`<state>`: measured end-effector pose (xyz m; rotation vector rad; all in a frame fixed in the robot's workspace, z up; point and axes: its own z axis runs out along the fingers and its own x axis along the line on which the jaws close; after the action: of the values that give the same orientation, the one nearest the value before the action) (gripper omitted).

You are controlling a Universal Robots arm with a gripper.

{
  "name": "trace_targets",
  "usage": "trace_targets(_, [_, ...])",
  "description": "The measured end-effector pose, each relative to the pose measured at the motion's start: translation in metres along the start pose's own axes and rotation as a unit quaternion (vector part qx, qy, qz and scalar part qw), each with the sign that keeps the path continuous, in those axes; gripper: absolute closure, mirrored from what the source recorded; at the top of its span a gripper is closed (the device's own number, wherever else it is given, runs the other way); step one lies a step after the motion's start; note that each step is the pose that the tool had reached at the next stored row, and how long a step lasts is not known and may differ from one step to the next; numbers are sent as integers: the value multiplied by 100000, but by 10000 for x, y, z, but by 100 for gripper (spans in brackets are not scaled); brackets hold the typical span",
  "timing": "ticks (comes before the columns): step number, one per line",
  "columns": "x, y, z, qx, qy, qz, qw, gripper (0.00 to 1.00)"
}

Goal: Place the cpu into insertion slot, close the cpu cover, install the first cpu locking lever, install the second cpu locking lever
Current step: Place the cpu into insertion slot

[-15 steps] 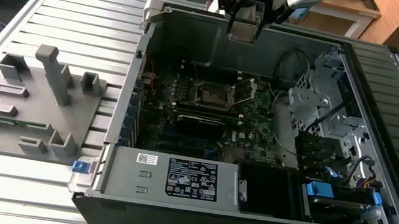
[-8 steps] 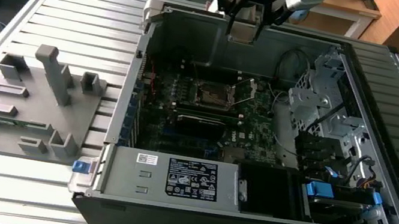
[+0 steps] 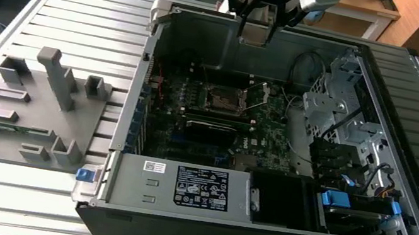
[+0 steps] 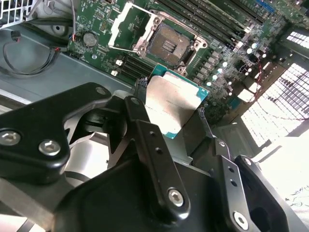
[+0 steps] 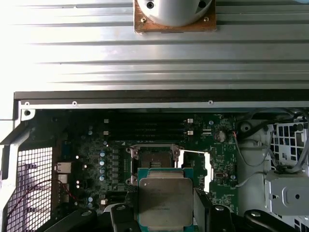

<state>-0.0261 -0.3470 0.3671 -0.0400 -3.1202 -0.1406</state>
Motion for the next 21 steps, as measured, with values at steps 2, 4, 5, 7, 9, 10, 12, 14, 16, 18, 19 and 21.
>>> trace_targets(2, [0, -2, 18, 13, 6, -1, 100000, 46])
trace_targets(4, [0, -2, 23, 23, 10, 2, 100000, 46])
trace_targets(5, [0, -2, 23, 25, 11, 1, 100000, 46])
trace_targets(7, [0, -2, 23, 23, 10, 1, 100000, 46])
trace_targets(9, [0, -2, 26, 16, 8, 0, 100000, 46])
trace_targets(10, [-1, -3, 31, 2, 2, 0, 100000, 46])
trace_targets(12, [-1, -5, 48, 10, -11, 0, 100000, 46])
trace_targets(14, [-1, -5, 53, 17, -9, -1, 100000, 46])
trace_targets(16, [-1, -5, 53, 23, -7, -1, 100000, 46])
trace_targets(18, [-1, -5, 53, 20, -9, -1, 100000, 46])
trace_targets(19, [-1, -5, 54, 17, -11, -1, 100000, 46])
trace_targets(21, [-1, -5, 60, 2, -17, -3, 100000, 46])
